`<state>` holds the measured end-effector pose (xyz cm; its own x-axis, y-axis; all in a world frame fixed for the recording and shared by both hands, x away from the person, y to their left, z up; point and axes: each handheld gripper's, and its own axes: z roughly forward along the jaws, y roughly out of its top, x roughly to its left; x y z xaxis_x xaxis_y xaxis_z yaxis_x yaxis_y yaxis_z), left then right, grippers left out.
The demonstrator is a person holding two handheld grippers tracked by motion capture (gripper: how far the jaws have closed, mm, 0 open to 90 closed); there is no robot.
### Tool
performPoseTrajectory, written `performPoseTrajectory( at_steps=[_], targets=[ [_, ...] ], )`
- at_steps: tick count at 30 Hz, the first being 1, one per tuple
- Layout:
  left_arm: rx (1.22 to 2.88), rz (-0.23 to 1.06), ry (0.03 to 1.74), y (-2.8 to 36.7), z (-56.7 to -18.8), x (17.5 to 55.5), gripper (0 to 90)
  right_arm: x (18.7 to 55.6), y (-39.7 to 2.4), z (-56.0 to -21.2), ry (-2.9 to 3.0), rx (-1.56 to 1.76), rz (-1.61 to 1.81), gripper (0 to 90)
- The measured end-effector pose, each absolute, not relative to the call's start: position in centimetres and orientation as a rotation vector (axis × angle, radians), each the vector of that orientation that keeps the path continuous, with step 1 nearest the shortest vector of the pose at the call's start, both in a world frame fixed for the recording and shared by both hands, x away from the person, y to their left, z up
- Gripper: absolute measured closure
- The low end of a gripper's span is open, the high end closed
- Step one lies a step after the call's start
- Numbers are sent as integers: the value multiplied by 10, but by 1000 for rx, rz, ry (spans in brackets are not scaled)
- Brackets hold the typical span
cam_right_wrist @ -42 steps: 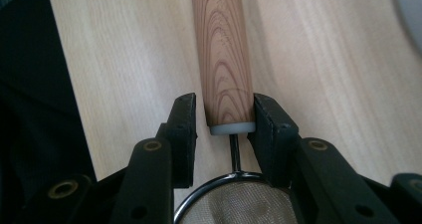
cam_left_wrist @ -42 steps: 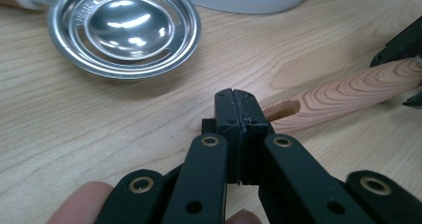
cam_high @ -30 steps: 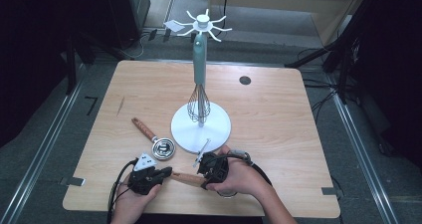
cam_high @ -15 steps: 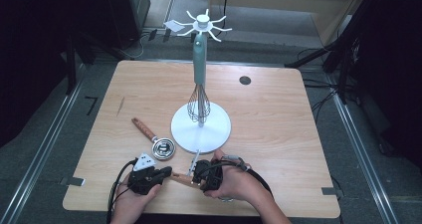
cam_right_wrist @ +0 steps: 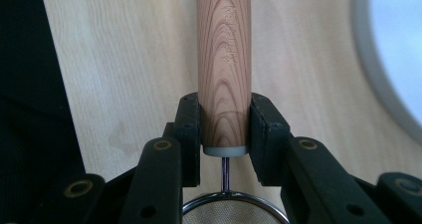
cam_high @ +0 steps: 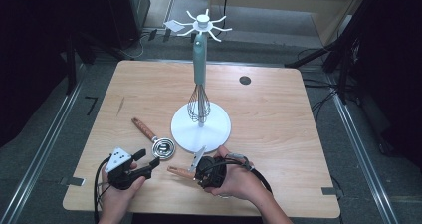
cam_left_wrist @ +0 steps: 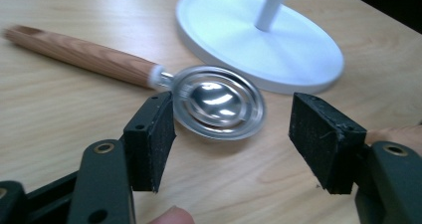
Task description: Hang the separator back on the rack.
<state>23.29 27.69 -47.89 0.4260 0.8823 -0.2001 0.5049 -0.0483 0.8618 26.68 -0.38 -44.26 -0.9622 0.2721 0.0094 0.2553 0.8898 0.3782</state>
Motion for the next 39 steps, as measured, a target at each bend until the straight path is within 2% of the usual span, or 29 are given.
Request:
performPoseTrajectory(
  at_steps=[8, 10, 15, 26, 39],
  targets=[
    [1674, 591, 1307, 302, -480, 236, 140, 274, -19, -433, 2949, 492, 700, 707],
    [1692, 638, 1342, 308, -481, 238, 137, 275, -22, -431, 2938, 511, 713, 707],
    [1663, 596, 1343, 324, -479, 236, 133, 279, -28, -430, 2890, 552, 753, 707],
    [1653, 677, 1398, 352, -478, 233, 102, 289, -46, -428, 2823, 657, 808, 707],
    [1645, 678, 1424, 356, -482, 235, 72, 298, -75, -422, 2739, 779, 840, 707]
  ],
)
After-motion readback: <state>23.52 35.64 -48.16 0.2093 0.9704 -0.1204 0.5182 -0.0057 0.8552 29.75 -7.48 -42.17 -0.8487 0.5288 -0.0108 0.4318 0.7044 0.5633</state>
